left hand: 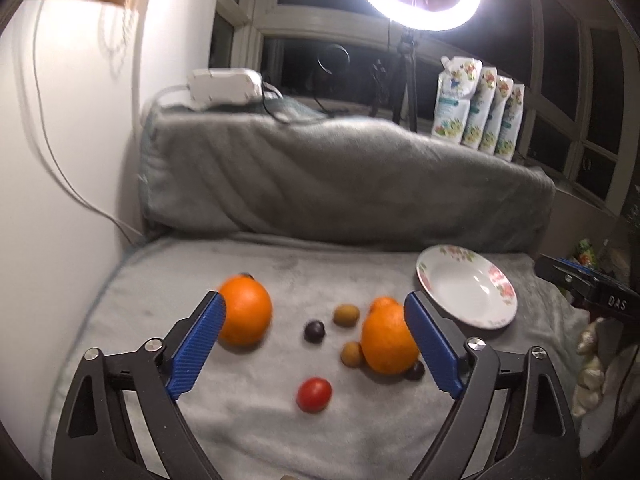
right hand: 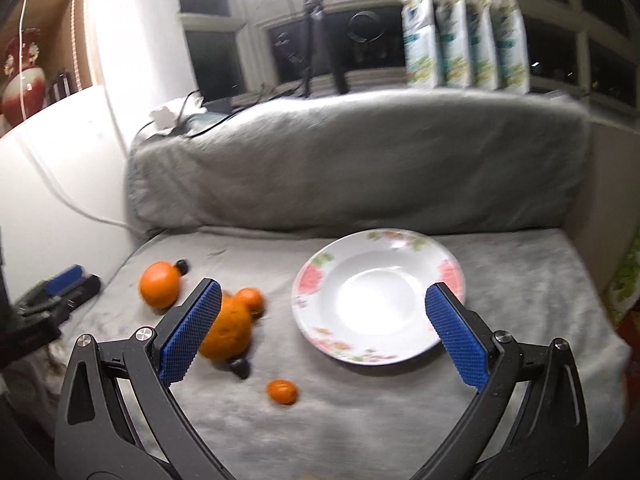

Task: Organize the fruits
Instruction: 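Close the right gripper around the large orange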

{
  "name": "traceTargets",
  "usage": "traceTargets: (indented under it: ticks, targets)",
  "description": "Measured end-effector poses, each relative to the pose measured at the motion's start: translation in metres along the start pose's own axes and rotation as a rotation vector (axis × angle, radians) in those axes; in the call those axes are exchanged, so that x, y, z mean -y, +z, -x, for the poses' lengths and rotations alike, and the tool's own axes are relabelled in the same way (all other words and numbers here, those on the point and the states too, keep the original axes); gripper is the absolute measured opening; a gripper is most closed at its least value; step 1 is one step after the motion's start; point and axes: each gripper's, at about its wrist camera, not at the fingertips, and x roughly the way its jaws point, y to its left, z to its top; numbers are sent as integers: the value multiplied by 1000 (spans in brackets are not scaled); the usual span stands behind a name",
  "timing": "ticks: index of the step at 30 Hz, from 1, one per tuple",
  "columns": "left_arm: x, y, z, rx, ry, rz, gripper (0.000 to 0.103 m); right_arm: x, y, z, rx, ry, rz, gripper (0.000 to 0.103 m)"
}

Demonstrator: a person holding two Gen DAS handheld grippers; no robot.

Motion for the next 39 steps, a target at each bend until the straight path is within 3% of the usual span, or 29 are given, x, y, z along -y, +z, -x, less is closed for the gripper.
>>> traceTargets:
  ticks: [5, 9, 13, 17, 20, 39]
  targets:
    - [3, -14, -13, -73, -72, 8, 82, -12, -4, -22, -101, 125, -26, 103]
    - [9, -25, -23, -129, -128, 15, 76, -20, -9, -41, -183, 208, -48, 95]
    - [16, -34, -35, -179, -175, 20, 69, -27, -16, -62, -247, 260, -70, 95]
    - [19, -41, -48, -229, -220, 34, 61, -31, -21, -79, -309, 318, -109, 88]
    - [21, -43, -57, -255, -246, 46, 55, -34, -23, -92, -339, 334, -131, 88]
    - [18, -47, -87, -315, -296, 110, 49, -51, -31, -128, -416, 360, -114, 87]
